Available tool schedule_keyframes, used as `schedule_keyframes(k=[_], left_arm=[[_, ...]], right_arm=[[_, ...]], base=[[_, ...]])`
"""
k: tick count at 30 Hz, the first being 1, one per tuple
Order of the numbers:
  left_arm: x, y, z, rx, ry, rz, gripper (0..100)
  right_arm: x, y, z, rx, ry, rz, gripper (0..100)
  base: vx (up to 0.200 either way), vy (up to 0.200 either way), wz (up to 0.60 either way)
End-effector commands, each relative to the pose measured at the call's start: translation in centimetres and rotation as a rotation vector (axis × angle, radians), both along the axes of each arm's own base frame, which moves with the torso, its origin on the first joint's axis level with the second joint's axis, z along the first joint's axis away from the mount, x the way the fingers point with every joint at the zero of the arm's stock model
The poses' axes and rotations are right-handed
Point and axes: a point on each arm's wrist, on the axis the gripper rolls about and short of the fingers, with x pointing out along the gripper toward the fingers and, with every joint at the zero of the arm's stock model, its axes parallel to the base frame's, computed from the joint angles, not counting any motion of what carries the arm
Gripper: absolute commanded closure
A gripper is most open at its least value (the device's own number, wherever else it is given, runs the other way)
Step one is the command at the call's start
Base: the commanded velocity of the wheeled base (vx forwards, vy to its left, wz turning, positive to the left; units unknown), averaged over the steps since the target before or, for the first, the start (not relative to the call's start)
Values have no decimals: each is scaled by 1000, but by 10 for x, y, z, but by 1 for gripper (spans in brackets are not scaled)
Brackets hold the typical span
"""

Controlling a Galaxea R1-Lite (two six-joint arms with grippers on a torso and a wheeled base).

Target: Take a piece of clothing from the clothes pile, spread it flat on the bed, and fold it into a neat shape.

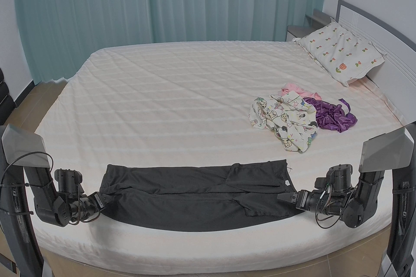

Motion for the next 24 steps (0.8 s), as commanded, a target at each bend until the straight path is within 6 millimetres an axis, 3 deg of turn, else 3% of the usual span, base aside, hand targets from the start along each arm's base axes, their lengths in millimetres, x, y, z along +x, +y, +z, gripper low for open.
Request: schedule_keyframes(k=[1, 24], left_arm=[[3, -5, -9, 15, 22, -3, 100], [-24, -7, -4, 94, 105, 10, 100]], right_arm=[[0, 0, -1, -1, 4, 1, 0], [-1, 0, -3, -3, 10, 1, 0]], base=[[0, 0, 0], [0, 0, 0]])
